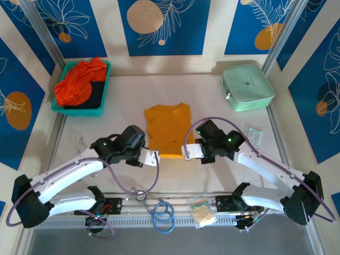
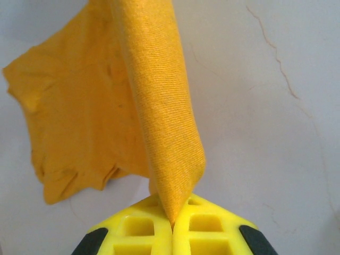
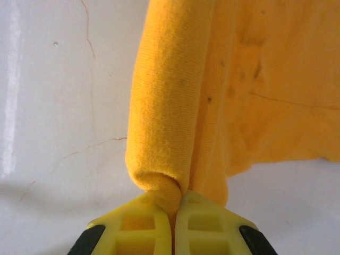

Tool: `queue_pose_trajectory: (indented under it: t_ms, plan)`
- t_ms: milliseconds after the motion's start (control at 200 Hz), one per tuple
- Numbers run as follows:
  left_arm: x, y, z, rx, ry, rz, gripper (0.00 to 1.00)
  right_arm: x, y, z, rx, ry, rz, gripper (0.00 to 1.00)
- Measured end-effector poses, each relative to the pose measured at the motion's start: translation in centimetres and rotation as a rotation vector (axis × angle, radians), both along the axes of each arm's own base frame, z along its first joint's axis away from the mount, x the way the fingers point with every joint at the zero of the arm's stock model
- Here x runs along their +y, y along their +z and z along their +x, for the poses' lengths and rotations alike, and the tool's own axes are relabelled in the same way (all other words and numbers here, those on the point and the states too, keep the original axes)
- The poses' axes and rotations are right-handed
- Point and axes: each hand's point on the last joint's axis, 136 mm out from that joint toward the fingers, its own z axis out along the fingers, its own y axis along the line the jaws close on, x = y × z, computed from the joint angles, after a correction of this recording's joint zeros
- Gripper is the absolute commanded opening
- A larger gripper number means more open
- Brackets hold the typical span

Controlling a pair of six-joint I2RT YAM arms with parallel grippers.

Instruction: Fold and stack the t-shirts

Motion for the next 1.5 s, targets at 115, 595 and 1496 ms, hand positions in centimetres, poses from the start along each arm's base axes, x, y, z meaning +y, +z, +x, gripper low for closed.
queue_pose_trajectory:
  t_ms: [115, 595, 1496]
  plan:
    - [0.8, 0.7, 0.5, -0.029, 0.067, -0.007, 0.00, 0.0, 1.2, 0.5, -0.021, -0.011, -0.001, 0.00]
    - [2.3, 1.8, 11.2, -0.182, 0.296, -0.010, 0.00, 1.4, 3.7, 12.8, -0.106, -0.114, 0.023, 0.00]
    - [2.7, -8.9, 27.7, -0.176, 0.507, -0.023, 0.45, 1.1, -8.1, 29.0, -0.059, -0.473, 0.023, 0.35]
